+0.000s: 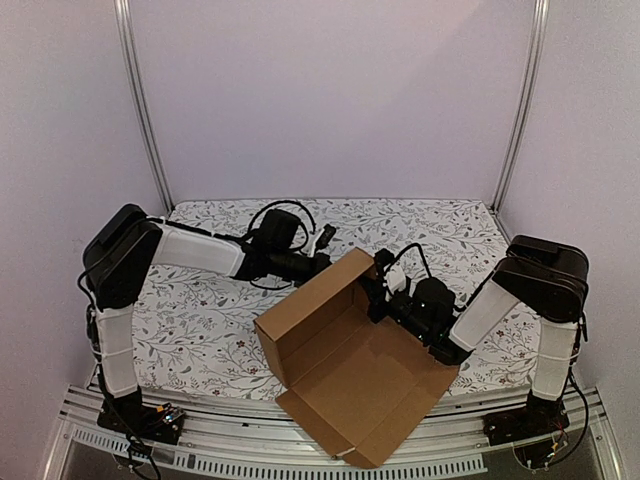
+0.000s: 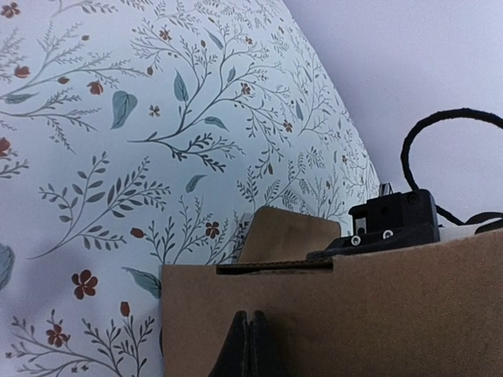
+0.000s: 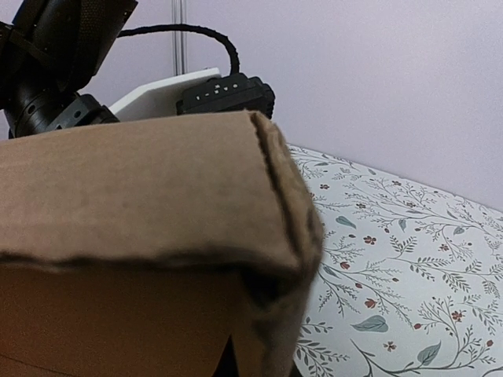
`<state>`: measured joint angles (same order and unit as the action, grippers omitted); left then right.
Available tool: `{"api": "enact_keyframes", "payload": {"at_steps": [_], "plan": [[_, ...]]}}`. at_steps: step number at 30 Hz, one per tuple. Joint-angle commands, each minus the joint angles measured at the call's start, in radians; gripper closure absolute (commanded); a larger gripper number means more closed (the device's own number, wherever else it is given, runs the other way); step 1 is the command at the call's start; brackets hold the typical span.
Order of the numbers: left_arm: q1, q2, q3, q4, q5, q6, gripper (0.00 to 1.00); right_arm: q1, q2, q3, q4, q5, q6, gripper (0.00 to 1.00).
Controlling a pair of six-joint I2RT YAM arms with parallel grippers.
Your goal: Fold the paper box
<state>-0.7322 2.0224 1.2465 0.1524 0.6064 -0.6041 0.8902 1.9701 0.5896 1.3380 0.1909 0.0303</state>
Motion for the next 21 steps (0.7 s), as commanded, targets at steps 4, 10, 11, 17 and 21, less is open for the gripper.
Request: {"api": "enact_keyframes", "payload": {"at_steps": [4,10,11,17,21], "plan": [[-0.037,0.046,0.042,0.117,0.12,-0.031,1.0,0.032,0.041,0.01,0.067,0.021,-0.019,1.0],[-0.039,0.072,0.061,0.159,0.14,-0.056,1.0,0.055,0.041,0.003,0.067,0.031,-0.017,1.0],[-0.04,0.073,0.064,0.164,0.144,-0.058,1.0,0.058,0.041,0.001,0.067,0.033,-0.016,1.0],[-0.05,0.075,0.073,0.178,0.156,-0.062,1.0,0.068,0.047,-0.001,0.067,0.043,-0.012,1.0],[-0.048,0.053,0.046,0.173,0.148,-0.054,1.0,0.068,0.047,-0.003,0.068,0.05,-0.015,1.0]]}}
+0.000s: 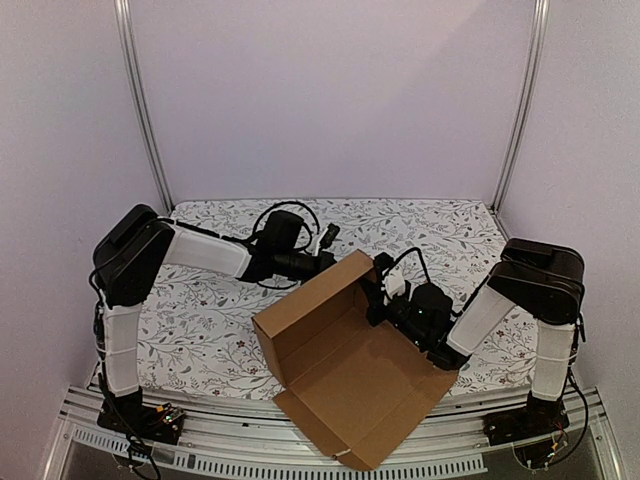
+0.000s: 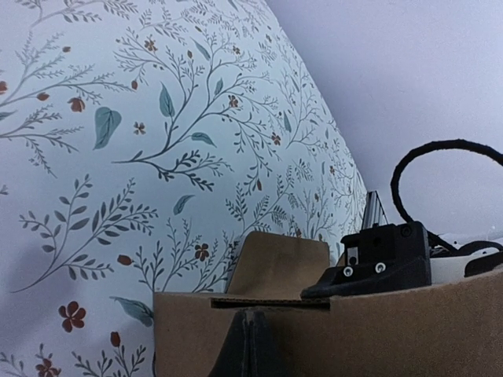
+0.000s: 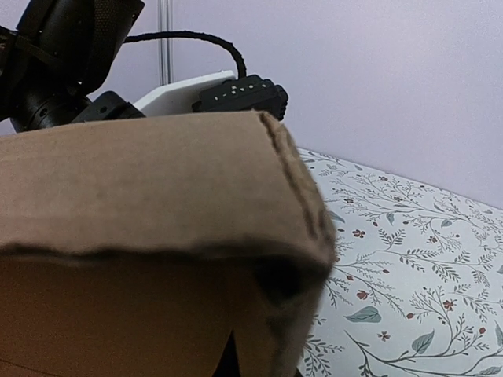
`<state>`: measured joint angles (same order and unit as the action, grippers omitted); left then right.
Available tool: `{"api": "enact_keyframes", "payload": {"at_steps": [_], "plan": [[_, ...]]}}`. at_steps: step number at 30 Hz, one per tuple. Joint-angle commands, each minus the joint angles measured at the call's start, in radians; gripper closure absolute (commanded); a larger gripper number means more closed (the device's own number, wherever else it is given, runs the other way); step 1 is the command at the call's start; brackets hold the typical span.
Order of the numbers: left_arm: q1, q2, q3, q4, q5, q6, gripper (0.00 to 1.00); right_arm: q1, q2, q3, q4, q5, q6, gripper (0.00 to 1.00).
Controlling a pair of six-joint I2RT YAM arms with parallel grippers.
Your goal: Fold the paper box
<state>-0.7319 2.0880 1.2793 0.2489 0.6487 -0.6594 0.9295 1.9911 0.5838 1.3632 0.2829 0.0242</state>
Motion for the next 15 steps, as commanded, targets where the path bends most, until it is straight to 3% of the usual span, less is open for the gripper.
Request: {"api": "enact_keyframes", "payload": {"at_steps": [1,4,10,15], "plan": [[-0.046,-0.021,0.006,0.07,0.1,0.007,1.0,0.029,0.026,0.002,0.042,-0.042,-0.01,1.0],[-0.034,-0.046,-0.011,0.03,0.073,0.024,0.97,0.029,0.026,-0.002,0.042,-0.04,-0.013,1.0],[0.009,-0.093,-0.026,-0.082,-0.006,0.059,0.78,0.028,0.02,-0.012,0.042,-0.031,-0.013,1.0],[0.036,-0.14,-0.01,-0.215,-0.088,0.107,0.73,0.029,0.009,-0.023,0.042,-0.028,-0.03,1.0]]}}
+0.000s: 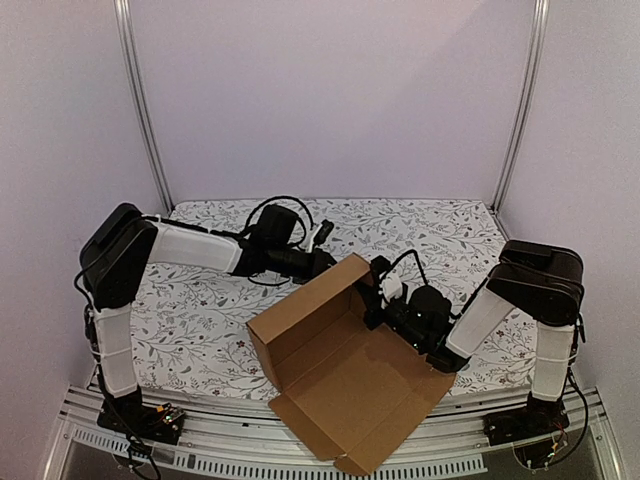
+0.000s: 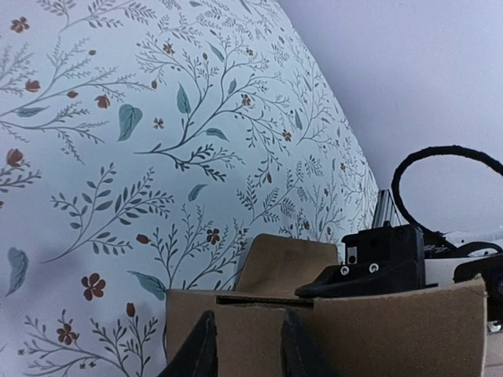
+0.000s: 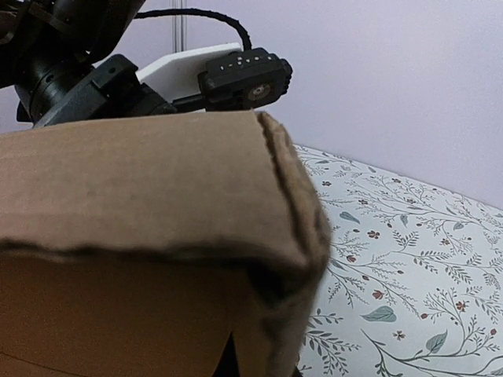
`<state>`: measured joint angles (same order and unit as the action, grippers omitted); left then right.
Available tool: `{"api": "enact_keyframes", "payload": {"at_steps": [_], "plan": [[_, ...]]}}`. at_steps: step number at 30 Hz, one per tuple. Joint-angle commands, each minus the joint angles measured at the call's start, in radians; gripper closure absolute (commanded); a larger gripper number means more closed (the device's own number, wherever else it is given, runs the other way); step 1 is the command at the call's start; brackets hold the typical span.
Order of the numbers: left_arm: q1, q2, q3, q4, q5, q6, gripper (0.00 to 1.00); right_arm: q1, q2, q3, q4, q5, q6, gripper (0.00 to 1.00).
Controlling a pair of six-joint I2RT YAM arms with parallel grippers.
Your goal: Fold the paper box
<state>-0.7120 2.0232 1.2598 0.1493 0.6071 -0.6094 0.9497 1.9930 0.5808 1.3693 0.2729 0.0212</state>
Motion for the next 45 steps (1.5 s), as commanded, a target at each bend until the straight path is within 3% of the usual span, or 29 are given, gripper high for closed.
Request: {"api": "enact_keyframes", "payload": {"at_steps": [1,6,11,15,24,31,45], "plan": [[0.017,-0.086,0.024,-0.171,-0.076,0.08,0.72,0.009,0.005,-0.022,0.036,-0.017,-0.043,1.0],[0.016,-0.142,0.103,-0.392,-0.247,0.169,0.7,0.009,-0.009,-0.03,0.035,-0.014,-0.057,0.96],[-0.004,-0.215,0.156,-0.53,-0.409,0.218,0.7,0.008,-0.024,-0.041,0.036,-0.012,-0.066,0.76],[-0.044,-0.268,0.185,-0.584,-0.467,0.253,0.7,0.008,-0.046,-0.053,0.035,-0.015,-0.084,0.69],[-0.125,-0.327,0.232,-0.594,-0.441,0.274,0.69,0.009,-0.084,-0.079,0.035,-0.02,-0.125,0.63],[-0.193,-0.293,0.265,-0.605,-0.387,0.28,0.69,0.001,-0.084,-0.079,0.036,-0.056,-0.14,0.51],[-0.231,-0.193,0.262,-0.553,-0.385,0.266,0.75,-0.048,-0.179,-0.074,0.029,-0.148,-0.139,0.5]]}}
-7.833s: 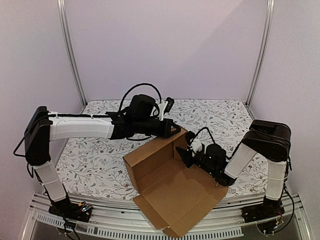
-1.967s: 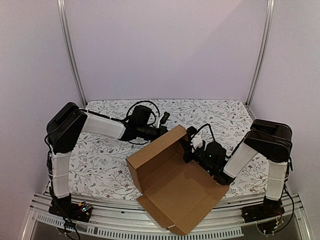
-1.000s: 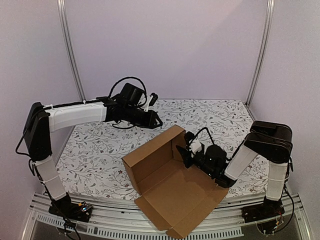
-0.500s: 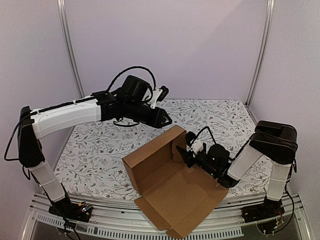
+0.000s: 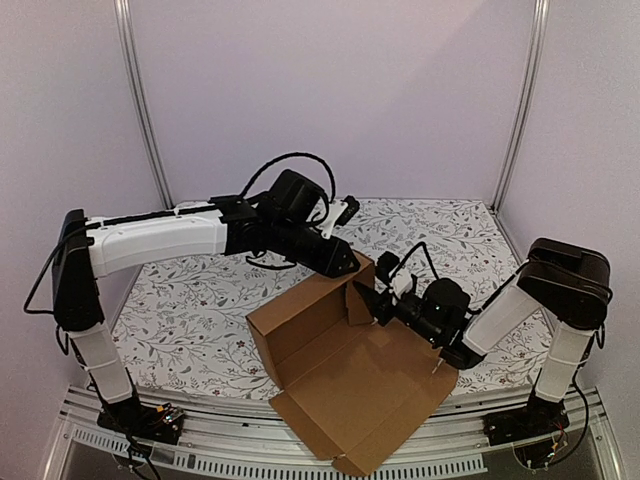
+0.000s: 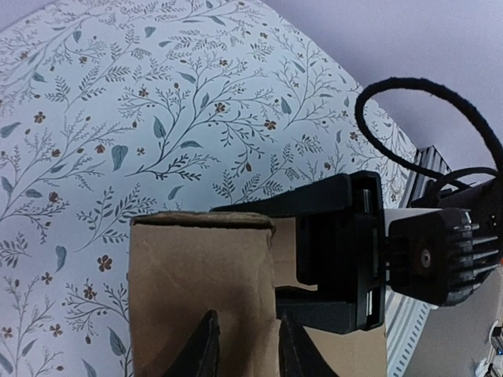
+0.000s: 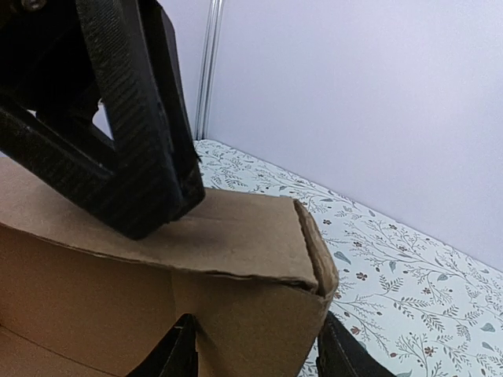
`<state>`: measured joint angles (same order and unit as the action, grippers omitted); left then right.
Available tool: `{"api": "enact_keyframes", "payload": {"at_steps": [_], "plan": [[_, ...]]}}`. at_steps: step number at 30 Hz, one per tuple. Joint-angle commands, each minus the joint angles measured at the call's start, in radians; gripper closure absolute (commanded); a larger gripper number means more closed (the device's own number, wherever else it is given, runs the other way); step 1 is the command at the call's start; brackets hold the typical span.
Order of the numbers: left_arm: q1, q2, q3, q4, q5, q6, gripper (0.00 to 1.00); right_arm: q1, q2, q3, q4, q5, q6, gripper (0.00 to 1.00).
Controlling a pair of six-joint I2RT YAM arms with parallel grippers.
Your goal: Fold the paper box
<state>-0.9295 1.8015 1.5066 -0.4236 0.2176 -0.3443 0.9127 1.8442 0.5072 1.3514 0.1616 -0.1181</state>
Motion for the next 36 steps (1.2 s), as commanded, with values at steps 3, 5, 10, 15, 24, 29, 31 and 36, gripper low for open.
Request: {"api": "enact_keyframes", "payload": {"at_steps": [3,5,10,15,24,29,31,36], "plan": [[-0.014,0.041,0.02,0.022,0.005,0.005,0.76,-0.011,-0.032,0.007,0.04,-0.04,0.0,0.51],[-0.014,0.042,0.027,0.02,0.0,0.009,0.76,-0.011,-0.031,0.012,0.032,-0.043,0.0,0.52],[-0.014,0.044,0.059,0.008,0.001,0.019,0.76,-0.012,-0.033,0.024,0.017,-0.045,-0.009,0.59],[-0.015,0.051,0.064,0.001,0.007,0.018,0.77,-0.011,-0.037,0.041,-0.015,-0.048,-0.024,0.73],[-0.017,0.062,0.054,0.004,0.02,0.01,0.8,-0.014,-0.048,0.064,-0.06,-0.038,-0.047,1.0],[-0.017,0.067,0.05,0.005,0.022,0.008,0.8,-0.014,-0.05,0.065,-0.069,-0.042,-0.052,1.0],[-0.017,0.066,0.05,0.005,0.022,0.007,0.8,-0.013,-0.042,0.06,-0.063,-0.039,-0.048,0.92],[-0.018,0.068,0.057,-0.001,0.02,0.01,0.8,-0.013,0.013,0.037,0.003,-0.021,-0.026,0.71]]}}
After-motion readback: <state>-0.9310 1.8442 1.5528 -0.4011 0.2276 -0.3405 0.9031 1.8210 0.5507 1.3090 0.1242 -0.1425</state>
